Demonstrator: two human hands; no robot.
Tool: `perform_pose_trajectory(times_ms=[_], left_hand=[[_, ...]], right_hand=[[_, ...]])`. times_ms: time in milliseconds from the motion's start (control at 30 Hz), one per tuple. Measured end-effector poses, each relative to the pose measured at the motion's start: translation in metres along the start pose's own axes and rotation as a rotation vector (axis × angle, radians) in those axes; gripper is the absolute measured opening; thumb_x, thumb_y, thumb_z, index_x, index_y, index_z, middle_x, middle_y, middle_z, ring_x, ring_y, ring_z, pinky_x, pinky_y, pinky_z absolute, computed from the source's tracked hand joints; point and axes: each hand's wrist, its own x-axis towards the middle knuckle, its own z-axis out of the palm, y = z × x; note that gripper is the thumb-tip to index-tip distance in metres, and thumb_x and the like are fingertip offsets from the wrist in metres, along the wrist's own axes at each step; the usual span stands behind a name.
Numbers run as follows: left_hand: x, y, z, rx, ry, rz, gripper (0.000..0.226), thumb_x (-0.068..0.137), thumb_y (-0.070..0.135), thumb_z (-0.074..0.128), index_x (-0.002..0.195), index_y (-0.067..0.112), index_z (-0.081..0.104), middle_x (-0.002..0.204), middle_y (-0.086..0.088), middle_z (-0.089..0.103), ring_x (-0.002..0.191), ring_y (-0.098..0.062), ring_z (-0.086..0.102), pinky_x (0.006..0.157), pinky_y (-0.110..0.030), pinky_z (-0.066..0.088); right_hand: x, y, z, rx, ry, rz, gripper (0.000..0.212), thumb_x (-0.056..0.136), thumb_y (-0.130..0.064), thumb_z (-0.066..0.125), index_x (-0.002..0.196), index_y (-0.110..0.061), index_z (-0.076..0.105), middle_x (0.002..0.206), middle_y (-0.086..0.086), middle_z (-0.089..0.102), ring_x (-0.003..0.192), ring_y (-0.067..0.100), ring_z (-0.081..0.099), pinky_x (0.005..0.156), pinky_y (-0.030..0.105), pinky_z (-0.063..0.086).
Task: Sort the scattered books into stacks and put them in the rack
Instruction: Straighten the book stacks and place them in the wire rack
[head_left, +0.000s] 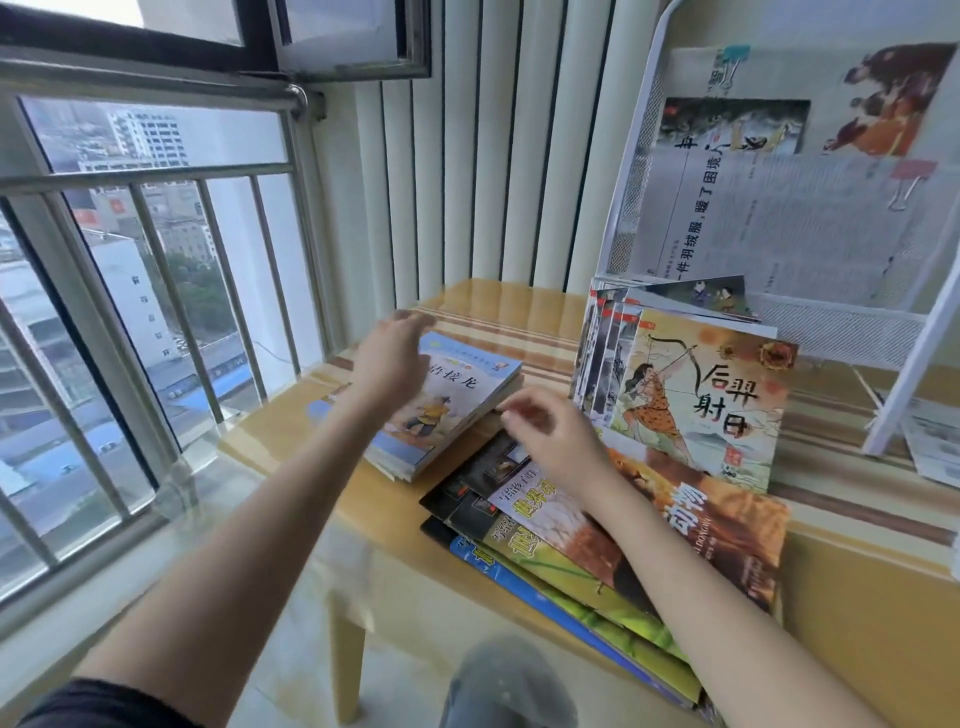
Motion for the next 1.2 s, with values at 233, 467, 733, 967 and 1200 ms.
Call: perform_pose_trajectory(times_ms=[233, 467, 733, 967, 1200], left_hand=[[-0.049, 0.157, 0.057, -0.242, -0.115, 0.384, 0.026, 0.090, 0.009, 0.046, 0.103, 0.019, 0.067, 0.103, 0.000, 0.070, 0.091, -0.020, 0.064, 0.073, -0.038, 0.056], [-0.085, 0.303, 0.131, -0.436, -0.537, 0.481, 0.030, 0.085, 0.004, 0.050, 0.108, 0.009, 0.068, 0.113, -0.009, 0.069, 0.104, -0.025, 0.062, 0.089, -0.033, 0.050], [-0.122, 0.379, 0.207, -0.277, -0.809, 0.585, 0.067, 0.090, 0.046, 0.056, 0.139, 0.005, 0.035, 0.143, -0.014, 0.042, 0.138, -0.032, 0.026, 0.112, -0.037, 0.023], [-0.115, 0.376, 0.207, -0.321, -1.004, 0.737, 0.130, 0.054, 0.073, 0.070, 0.151, 0.028, -0.004, 0.160, -0.008, -0.001, 0.146, -0.025, -0.012, 0.119, -0.041, -0.004], [-0.121, 0.370, 0.218, -0.125, -0.868, 0.994, 0.113, 0.064, 0.074, 0.064, 0.151, 0.035, 0.004, 0.154, -0.002, -0.030, 0.139, -0.024, -0.033, 0.116, -0.042, -0.014]], right_hand=[[-0.042, 0.038, -0.121, -0.092, 0.551, 0.140, 0.014, 0.091, -0.007, 0.054, 0.092, -0.019, 0.061, 0.092, -0.010, 0.062, 0.088, 0.013, 0.060, 0.072, 0.024, 0.049], [-0.131, 0.094, -0.229, -0.648, 0.841, 0.616, 0.026, 0.086, -0.012, 0.051, 0.109, -0.019, 0.061, 0.118, 0.012, 0.057, 0.108, 0.034, 0.051, 0.086, 0.039, 0.042], [-0.194, 0.154, -0.292, -0.836, 0.630, 1.103, 0.058, 0.089, -0.041, 0.037, 0.137, -0.010, 0.035, 0.146, 0.017, 0.034, 0.136, 0.034, 0.026, 0.110, 0.053, 0.018], [-0.190, 0.147, -0.299, -0.924, 0.614, 1.092, 0.038, 0.094, -0.048, 0.033, 0.116, -0.025, 0.054, 0.131, 0.007, 0.045, 0.123, 0.032, 0.033, 0.100, 0.049, 0.032], [-0.177, 0.153, -0.314, -0.915, 0.709, 1.030, 0.032, 0.093, -0.042, 0.039, 0.104, -0.022, 0.061, 0.124, 0.008, 0.050, 0.121, 0.032, 0.037, 0.102, 0.054, 0.029]])
